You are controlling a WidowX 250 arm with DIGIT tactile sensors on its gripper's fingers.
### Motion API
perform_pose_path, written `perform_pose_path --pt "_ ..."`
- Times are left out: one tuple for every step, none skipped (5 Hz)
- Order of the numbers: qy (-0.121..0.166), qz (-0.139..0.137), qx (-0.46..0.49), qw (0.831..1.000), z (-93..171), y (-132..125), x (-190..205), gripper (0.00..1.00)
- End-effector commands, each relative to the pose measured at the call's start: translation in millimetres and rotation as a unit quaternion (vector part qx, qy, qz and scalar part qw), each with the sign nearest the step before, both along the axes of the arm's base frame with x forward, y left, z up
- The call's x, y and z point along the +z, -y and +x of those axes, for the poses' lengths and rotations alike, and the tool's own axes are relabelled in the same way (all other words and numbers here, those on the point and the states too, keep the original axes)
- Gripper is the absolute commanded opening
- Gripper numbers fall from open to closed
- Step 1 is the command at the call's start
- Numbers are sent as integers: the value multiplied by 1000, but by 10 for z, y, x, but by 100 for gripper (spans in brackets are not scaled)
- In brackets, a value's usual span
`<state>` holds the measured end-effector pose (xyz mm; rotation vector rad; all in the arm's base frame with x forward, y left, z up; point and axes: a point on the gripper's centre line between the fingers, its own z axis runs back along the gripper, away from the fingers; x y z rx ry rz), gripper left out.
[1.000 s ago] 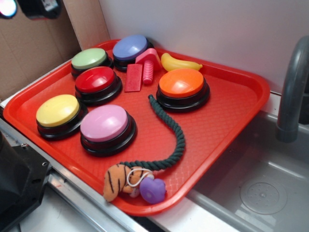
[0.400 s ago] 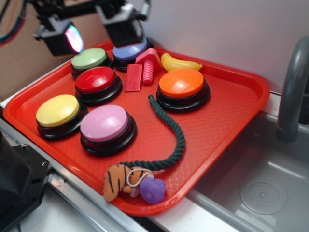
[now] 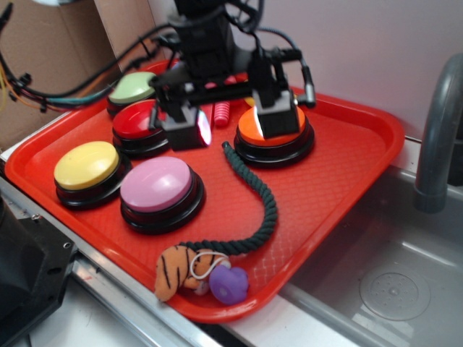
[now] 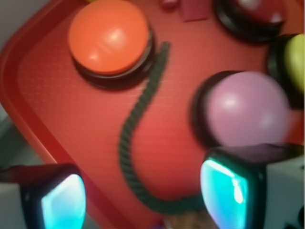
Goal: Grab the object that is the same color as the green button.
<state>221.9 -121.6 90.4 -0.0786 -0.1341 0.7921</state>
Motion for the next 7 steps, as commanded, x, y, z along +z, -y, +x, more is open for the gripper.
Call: perform_pose_path --pt "28 16 39 999 263 29 -337 100" --pt "10 10 41 999 315 4 -507 100" --pt "13 5 39 999 333 -4 -590 100" --pt "10 -5 43 999 340 -40 -673 100" --pt "9 7 44 999 338 -38 -727 38" --pt "3 8 47 999 334 -34 -764 5" --pt "-7 7 37 999 346 -18 -741 0"
